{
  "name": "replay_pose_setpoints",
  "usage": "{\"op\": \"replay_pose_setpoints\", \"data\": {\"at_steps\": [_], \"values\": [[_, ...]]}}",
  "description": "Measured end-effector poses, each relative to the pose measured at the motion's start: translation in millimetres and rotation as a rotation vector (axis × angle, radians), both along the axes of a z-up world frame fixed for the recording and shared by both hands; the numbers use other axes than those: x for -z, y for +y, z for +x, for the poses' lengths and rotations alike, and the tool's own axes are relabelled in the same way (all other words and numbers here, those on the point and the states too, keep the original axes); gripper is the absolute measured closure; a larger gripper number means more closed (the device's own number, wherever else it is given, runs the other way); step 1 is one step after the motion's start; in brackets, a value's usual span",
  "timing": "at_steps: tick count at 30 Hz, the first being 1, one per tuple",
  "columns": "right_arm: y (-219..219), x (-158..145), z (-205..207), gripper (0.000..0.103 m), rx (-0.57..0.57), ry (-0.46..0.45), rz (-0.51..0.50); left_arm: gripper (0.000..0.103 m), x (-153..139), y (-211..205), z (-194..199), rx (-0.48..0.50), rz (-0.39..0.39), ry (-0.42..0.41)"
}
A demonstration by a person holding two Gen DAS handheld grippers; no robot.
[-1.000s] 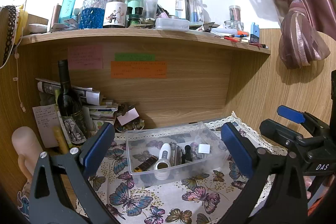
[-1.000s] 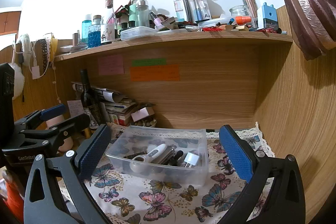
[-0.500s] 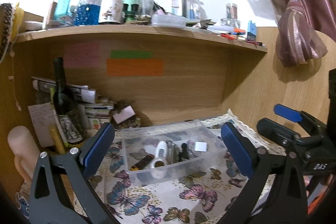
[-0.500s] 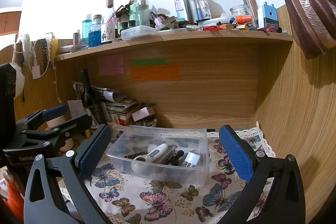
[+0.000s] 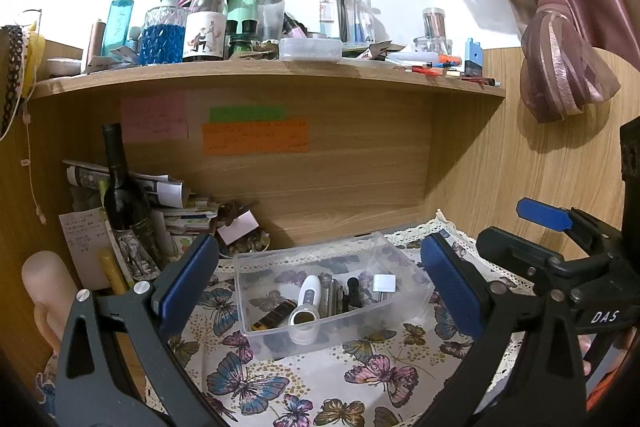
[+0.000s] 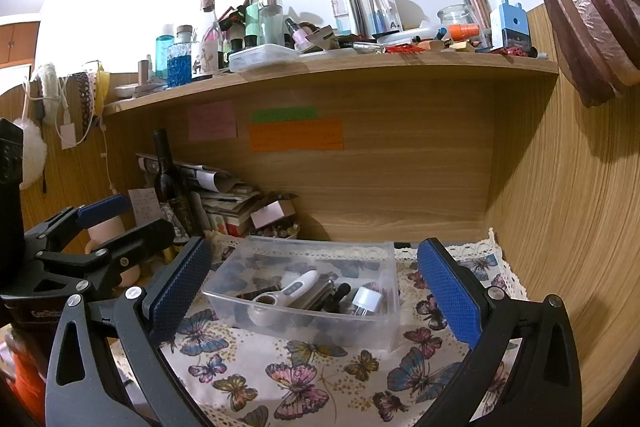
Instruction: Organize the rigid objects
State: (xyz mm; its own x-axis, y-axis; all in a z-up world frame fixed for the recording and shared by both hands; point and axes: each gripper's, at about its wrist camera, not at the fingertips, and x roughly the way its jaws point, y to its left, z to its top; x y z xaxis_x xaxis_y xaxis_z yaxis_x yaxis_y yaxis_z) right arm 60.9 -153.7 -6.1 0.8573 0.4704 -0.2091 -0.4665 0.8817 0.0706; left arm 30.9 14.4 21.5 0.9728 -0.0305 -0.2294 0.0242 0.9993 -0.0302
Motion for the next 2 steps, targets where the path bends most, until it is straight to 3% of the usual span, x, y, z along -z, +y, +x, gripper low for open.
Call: {"op": "replay_pose_setpoints", "data": {"at_steps": [2], "values": [[-0.2, 0.1, 0.2, 0.000, 0.000, 0.000, 0.001, 0.000, -0.1, 0.3, 0.1, -0.004, 0.001, 0.001]]}}
